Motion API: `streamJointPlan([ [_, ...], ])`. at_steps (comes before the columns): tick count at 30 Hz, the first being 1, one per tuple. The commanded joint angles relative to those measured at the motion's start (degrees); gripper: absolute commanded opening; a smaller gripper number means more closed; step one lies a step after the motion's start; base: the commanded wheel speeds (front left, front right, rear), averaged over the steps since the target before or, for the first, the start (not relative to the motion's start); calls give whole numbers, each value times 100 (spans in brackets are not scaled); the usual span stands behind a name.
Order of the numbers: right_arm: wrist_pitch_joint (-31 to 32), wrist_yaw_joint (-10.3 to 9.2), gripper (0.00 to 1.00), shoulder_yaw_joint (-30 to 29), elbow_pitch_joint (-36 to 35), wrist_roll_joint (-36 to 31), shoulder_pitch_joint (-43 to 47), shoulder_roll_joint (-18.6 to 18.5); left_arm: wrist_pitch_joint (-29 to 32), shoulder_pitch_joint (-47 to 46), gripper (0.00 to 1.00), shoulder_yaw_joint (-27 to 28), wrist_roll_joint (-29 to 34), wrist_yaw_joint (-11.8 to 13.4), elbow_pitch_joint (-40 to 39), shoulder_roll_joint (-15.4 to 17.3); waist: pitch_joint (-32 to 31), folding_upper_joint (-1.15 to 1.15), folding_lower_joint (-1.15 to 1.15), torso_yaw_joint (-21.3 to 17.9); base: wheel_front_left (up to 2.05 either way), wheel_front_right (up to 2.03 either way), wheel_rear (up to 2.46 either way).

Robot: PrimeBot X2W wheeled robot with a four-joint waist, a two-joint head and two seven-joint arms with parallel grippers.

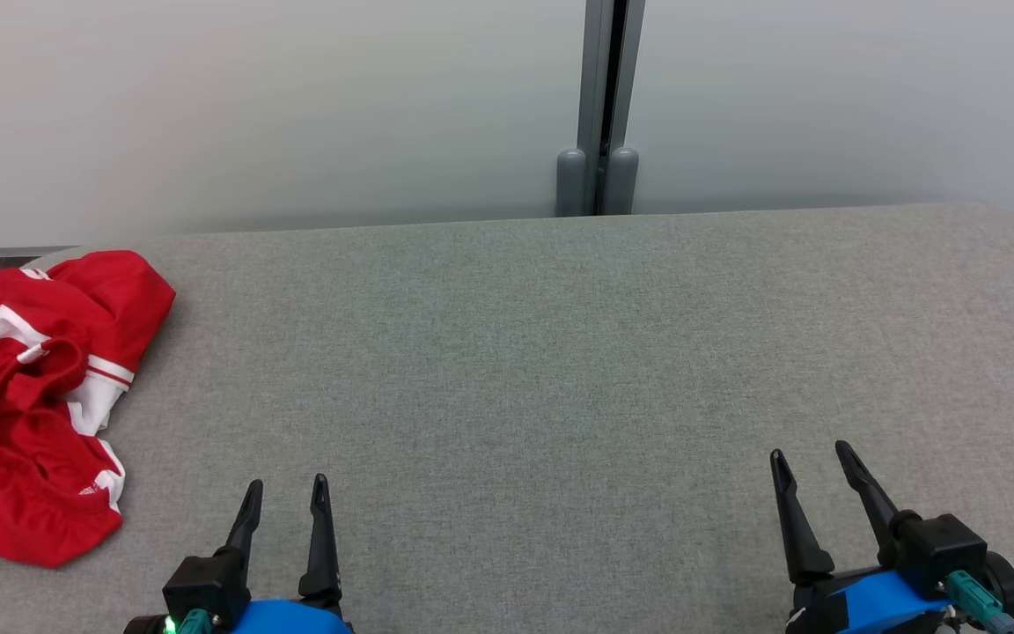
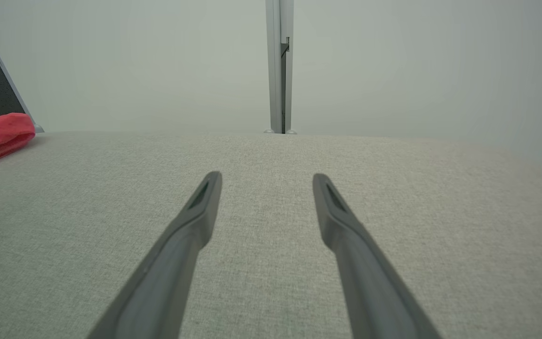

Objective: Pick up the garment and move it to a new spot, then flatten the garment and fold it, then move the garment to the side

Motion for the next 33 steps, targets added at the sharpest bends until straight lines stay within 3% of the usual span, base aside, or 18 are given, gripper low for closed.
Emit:
streamJointPlan([
  [1,-35,2,100,-16,17,-46,-64,-36,-32,-89,100,12,37,-2,14,16,0,0,0,1,0,0,0],
  [21,-32,2,100,-73,38,11,-29,-34,-32,-141,100,-18,-27,-13,110,16,28,0,0,96,0,0,0],
  [33,-31,2,100,-98,22,-10,61,-29,-32,-210,100,-48,-70,-1,133,12,53,0,0,1322,0,0,0],
])
